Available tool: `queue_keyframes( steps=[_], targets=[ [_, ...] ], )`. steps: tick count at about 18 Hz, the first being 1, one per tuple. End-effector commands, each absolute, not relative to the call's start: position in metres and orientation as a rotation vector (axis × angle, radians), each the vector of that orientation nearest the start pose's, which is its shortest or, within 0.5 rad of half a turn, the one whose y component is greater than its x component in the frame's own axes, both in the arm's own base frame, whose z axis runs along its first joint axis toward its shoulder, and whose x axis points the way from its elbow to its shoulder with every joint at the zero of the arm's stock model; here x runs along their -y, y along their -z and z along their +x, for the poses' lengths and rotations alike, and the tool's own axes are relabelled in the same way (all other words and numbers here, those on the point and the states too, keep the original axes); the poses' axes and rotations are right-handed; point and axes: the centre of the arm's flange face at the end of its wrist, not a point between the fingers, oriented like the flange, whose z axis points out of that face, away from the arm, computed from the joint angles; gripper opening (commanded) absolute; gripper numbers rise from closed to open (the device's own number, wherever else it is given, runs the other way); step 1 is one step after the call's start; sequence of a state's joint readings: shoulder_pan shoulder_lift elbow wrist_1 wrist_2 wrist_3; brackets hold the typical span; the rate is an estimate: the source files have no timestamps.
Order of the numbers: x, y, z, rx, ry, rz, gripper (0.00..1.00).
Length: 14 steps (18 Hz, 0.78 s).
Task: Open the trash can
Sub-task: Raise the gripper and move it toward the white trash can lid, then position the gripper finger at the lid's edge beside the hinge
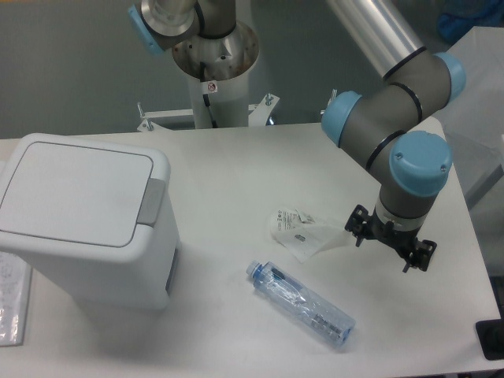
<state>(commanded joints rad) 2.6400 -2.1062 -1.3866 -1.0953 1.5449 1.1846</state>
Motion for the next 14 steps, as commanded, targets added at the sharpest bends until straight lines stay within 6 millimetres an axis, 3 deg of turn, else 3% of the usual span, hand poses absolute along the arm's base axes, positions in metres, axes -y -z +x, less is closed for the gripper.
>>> queue_keyframes(
  steps=[3, 8, 11, 14],
  targets=[
    [-0.461, -0.314, -0.538, -0.040, -0.107, -2.988, 1.00],
    [-0.470, -0.372, -0.509, 0.231, -0.041, -2.806, 1.00],
    [-0.486, -0.392, -0.487, 0.303, 0.005, -2.739, 1.00],
    [-0.503, -0.411, -0.459, 0.263, 0.012, -2.710, 1.00]
  ],
)
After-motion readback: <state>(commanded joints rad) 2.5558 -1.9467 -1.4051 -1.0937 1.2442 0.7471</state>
